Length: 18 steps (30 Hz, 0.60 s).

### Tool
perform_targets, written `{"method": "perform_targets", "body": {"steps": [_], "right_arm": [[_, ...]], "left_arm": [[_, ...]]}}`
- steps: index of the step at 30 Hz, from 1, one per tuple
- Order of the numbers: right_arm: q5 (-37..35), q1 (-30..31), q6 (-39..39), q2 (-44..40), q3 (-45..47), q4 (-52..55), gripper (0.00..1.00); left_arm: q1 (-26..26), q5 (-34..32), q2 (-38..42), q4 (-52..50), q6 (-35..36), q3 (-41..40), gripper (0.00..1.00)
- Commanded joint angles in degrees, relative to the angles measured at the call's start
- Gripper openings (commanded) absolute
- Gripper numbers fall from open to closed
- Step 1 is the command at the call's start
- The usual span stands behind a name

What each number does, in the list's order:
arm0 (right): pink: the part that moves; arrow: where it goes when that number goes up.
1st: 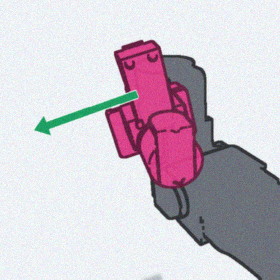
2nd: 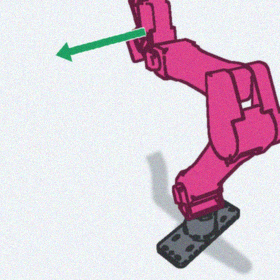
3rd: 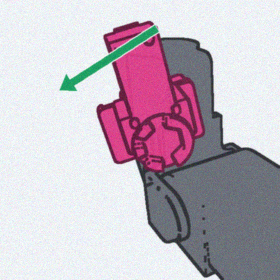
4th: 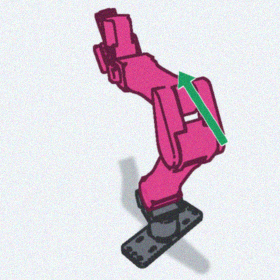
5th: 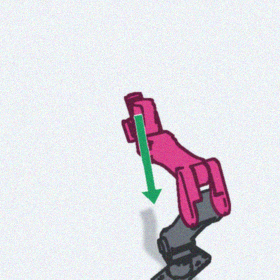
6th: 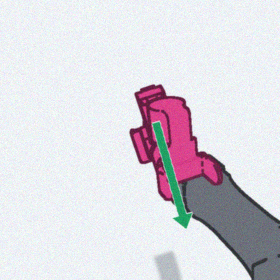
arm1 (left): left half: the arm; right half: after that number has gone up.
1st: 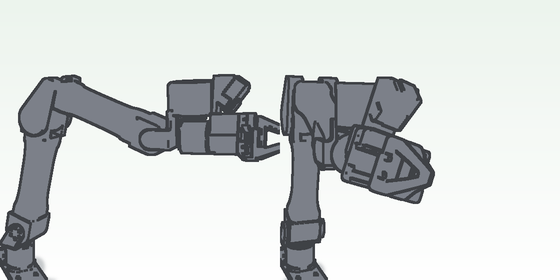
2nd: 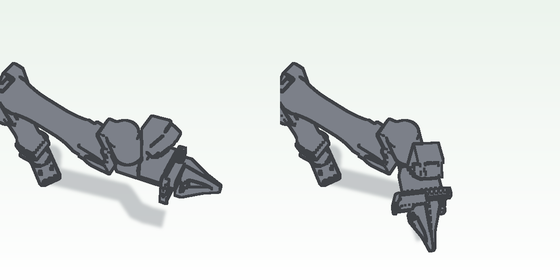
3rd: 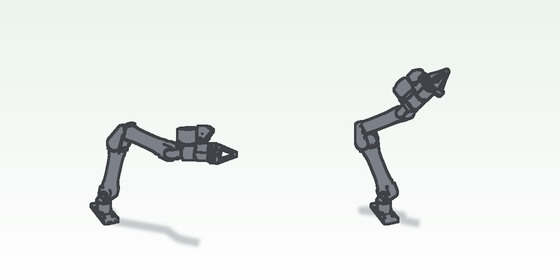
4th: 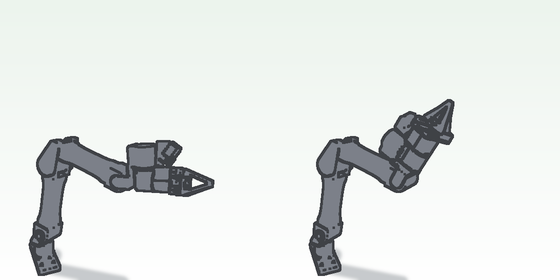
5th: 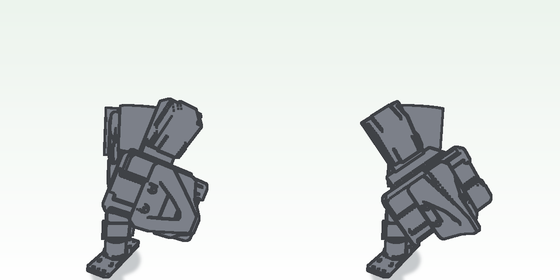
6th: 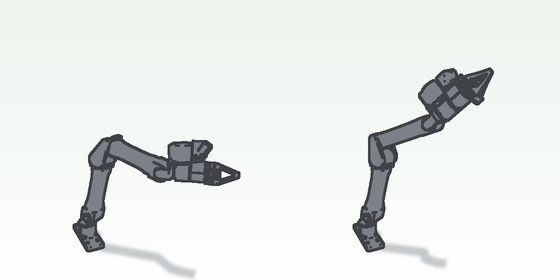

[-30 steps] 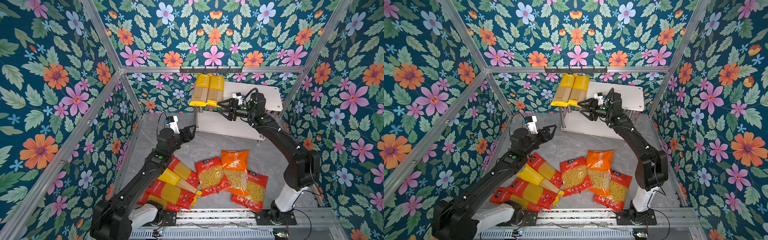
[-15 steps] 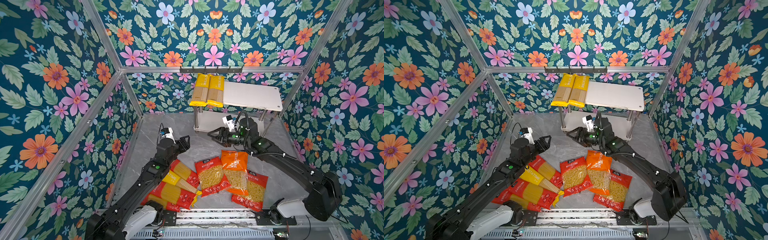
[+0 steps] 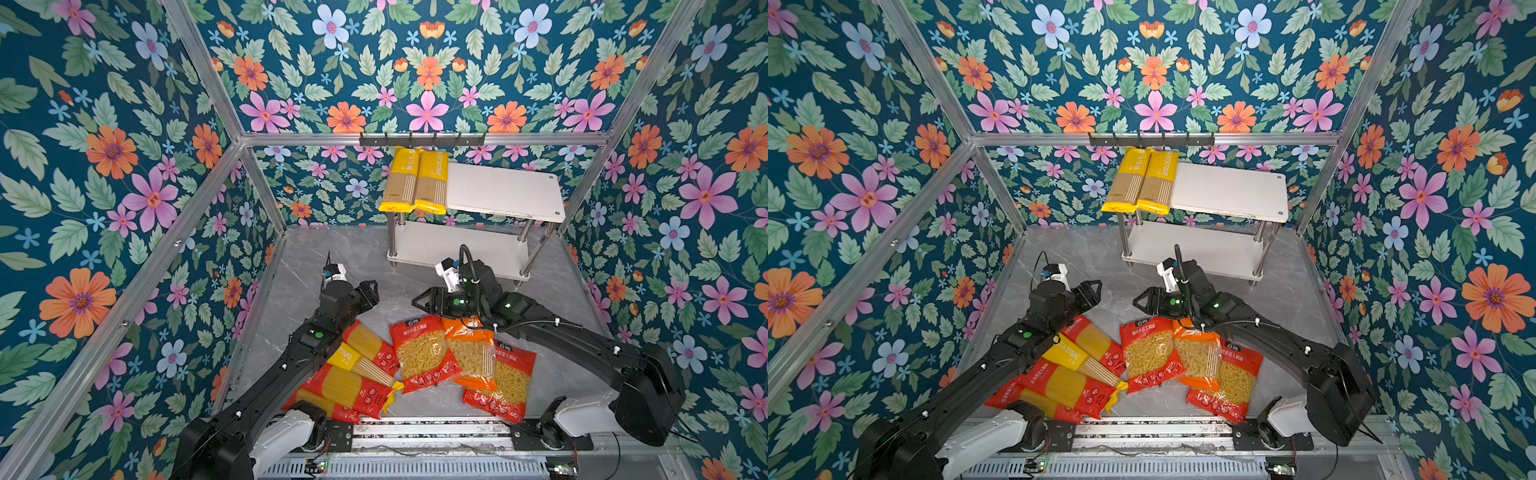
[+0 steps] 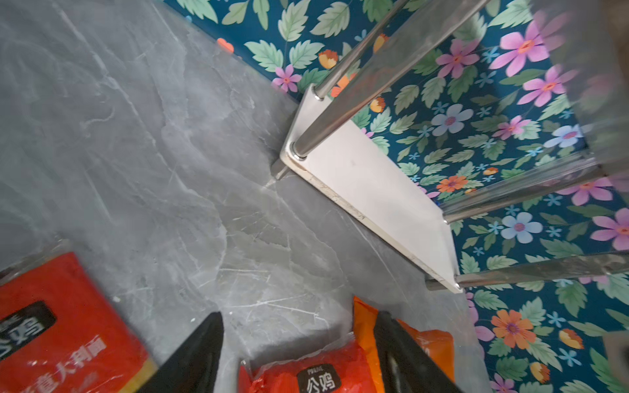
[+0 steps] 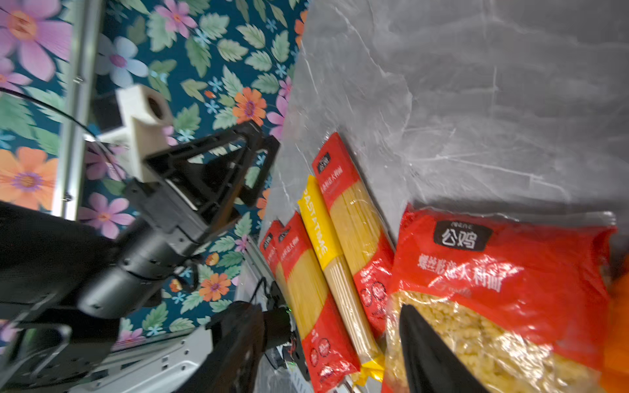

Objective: Arrange pasta packages on shelves
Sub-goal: Pick up the pasta bag from the middle-left of the table.

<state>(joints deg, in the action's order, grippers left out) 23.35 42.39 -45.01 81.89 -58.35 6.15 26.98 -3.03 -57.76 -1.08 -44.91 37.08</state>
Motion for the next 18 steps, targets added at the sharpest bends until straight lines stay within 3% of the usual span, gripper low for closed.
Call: {"method": "perform_targets", "body": {"steps": [1, 6, 11, 18], "right_arm": [[-1.77, 2.01, 1.59, 3.26, 0.59, 1.05, 0.64], [-3.05, 6.00, 2.98, 11.10, -3.08, 2.12, 0.63], [0.56, 6.74, 4.59, 23.22, -12.59, 4.31, 0.59], [3.32, 11.91, 8.28, 29.41, -20.08, 10.77, 0.54]], "left_arm": [[-0.09, -4.85, 1.12, -7.43, 0.28, -0.37, 0.73], [-0.50, -7.76, 3.48, -12.81, -1.89, -4.15, 0.73], [-1.99, -8.70, 3.22, -13.50, -2.68, -7.21, 0.73], [-3.22, -9.44, 8.60, -14.33, -5.49, -11.19, 0.73]]}}
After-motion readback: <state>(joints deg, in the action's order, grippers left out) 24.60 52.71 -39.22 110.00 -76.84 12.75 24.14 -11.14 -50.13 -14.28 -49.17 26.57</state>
